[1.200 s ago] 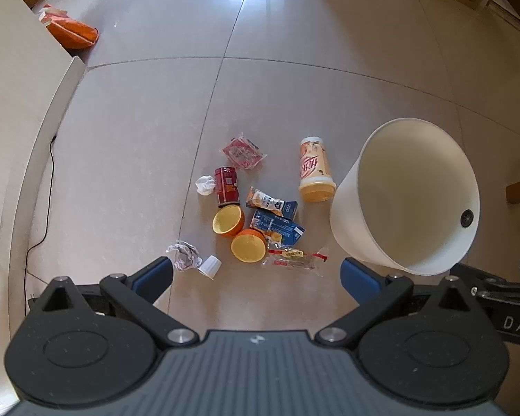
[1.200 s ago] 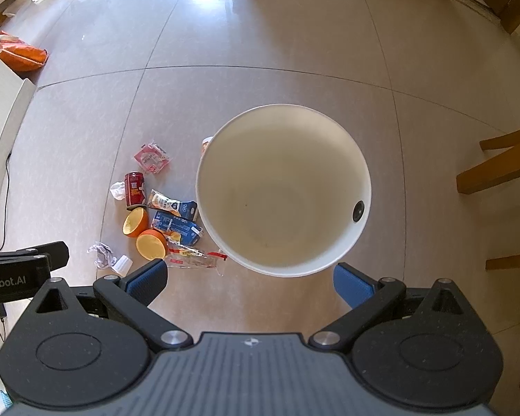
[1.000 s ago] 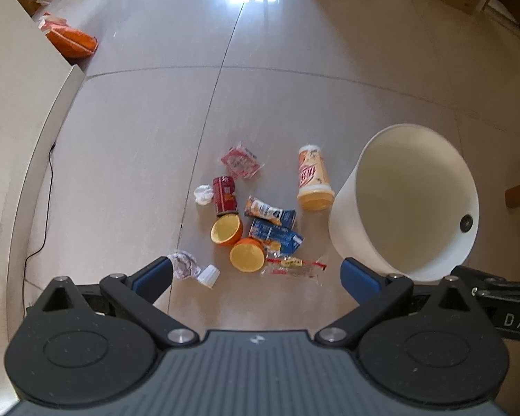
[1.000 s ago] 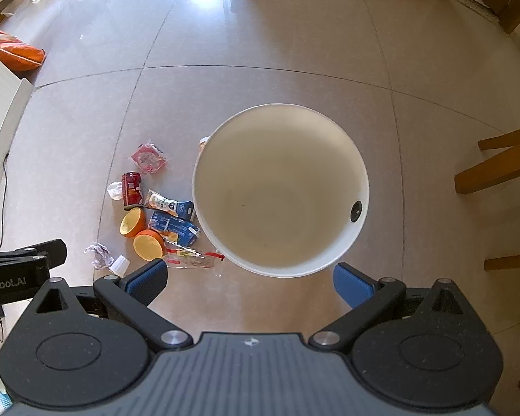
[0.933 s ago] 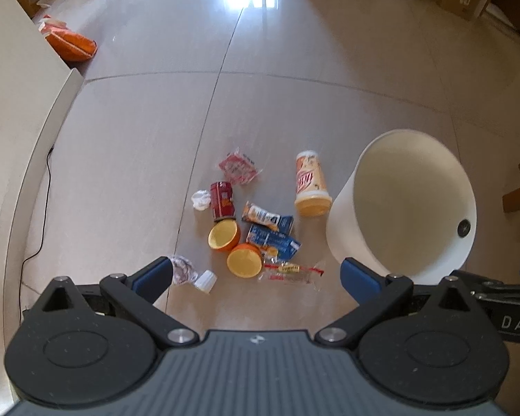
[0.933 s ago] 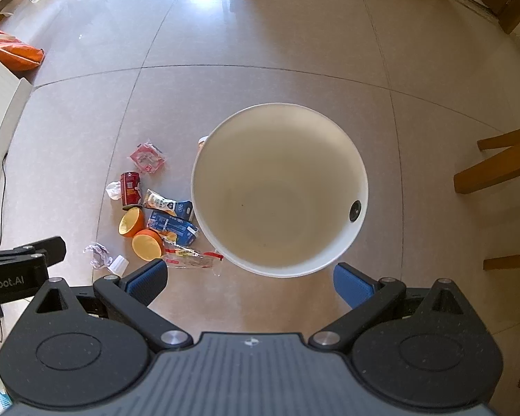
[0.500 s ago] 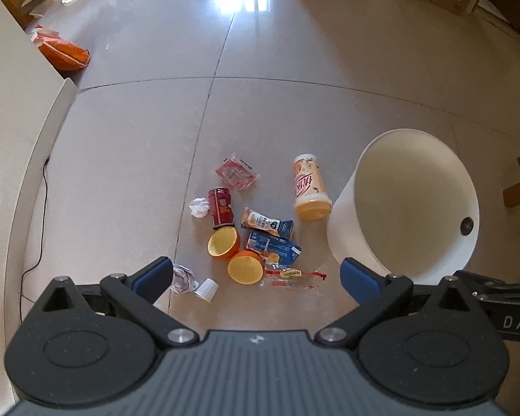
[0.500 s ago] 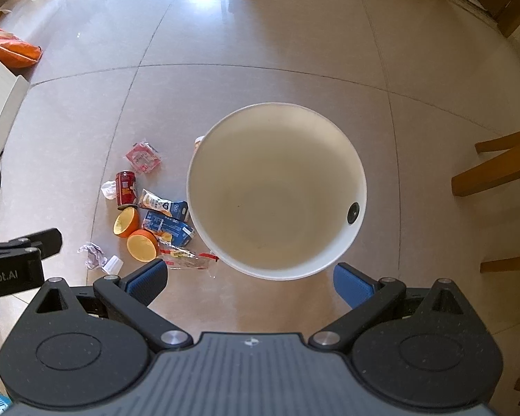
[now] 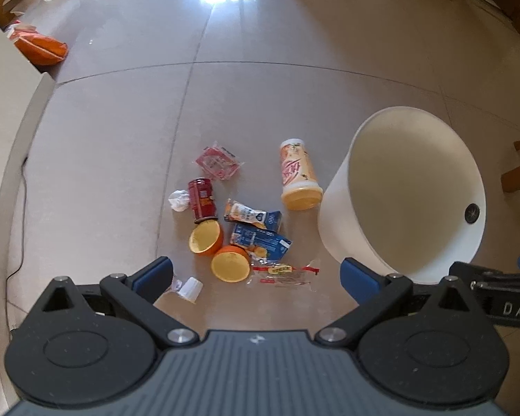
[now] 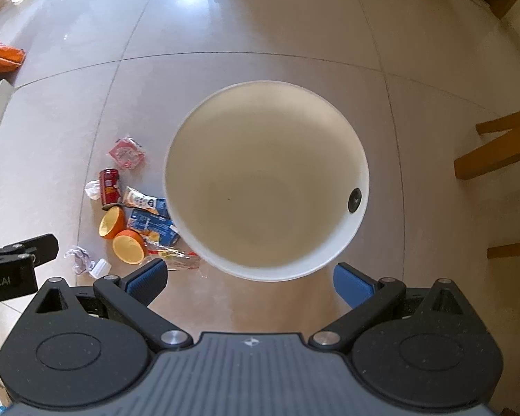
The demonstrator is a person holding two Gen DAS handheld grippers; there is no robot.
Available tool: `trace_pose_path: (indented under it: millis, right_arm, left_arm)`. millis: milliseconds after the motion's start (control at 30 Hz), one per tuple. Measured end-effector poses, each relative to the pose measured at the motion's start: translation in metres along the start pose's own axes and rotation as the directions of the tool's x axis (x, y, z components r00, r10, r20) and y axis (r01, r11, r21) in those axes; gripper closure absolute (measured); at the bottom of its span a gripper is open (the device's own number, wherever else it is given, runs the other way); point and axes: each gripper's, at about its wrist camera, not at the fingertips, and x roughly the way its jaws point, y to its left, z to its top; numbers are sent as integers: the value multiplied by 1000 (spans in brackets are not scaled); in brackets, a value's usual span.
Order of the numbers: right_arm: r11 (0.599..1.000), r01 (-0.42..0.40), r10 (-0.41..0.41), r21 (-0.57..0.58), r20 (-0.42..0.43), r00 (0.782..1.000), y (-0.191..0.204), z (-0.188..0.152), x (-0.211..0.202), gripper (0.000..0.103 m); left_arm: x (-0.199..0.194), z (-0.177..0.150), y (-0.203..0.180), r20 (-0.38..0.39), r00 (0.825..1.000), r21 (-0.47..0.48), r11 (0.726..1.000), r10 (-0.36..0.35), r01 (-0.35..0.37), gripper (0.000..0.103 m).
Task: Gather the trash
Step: 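Grip the white bin rim with the right tool and tilt it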
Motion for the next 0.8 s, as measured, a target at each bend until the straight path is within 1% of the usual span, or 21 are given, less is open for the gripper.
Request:
trace_pose_path:
  millis: [100, 333, 467, 600, 800]
  right_arm:
    - [1000, 9, -9, 10, 1, 1000, -5, 2, 9, 0]
    - [998, 40, -40, 54, 2, 999, -20, 4, 24, 0]
    - [993, 63, -62, 100, -5, 998, -36, 4, 36, 0]
    - [985, 109, -109, 135, -2, 994, -54, 5, 51, 0]
    - [966, 158, -164, 205, 13, 986, -88, 19, 77, 1]
  left_arm:
    - [11, -2, -2, -2, 1000, -9, 1000, -16, 16, 1]
    - [25, -6, -3, -8, 1000, -11, 1000, -12, 12, 1]
    - [32, -9, -1, -10, 1000, -5, 1000, -4, 4, 1]
    - [41, -12, 2, -22, 1000, 1, 1000, 8, -8, 1]
    - [58, -14, 9, -30, 999, -29, 999, 15, -16, 1]
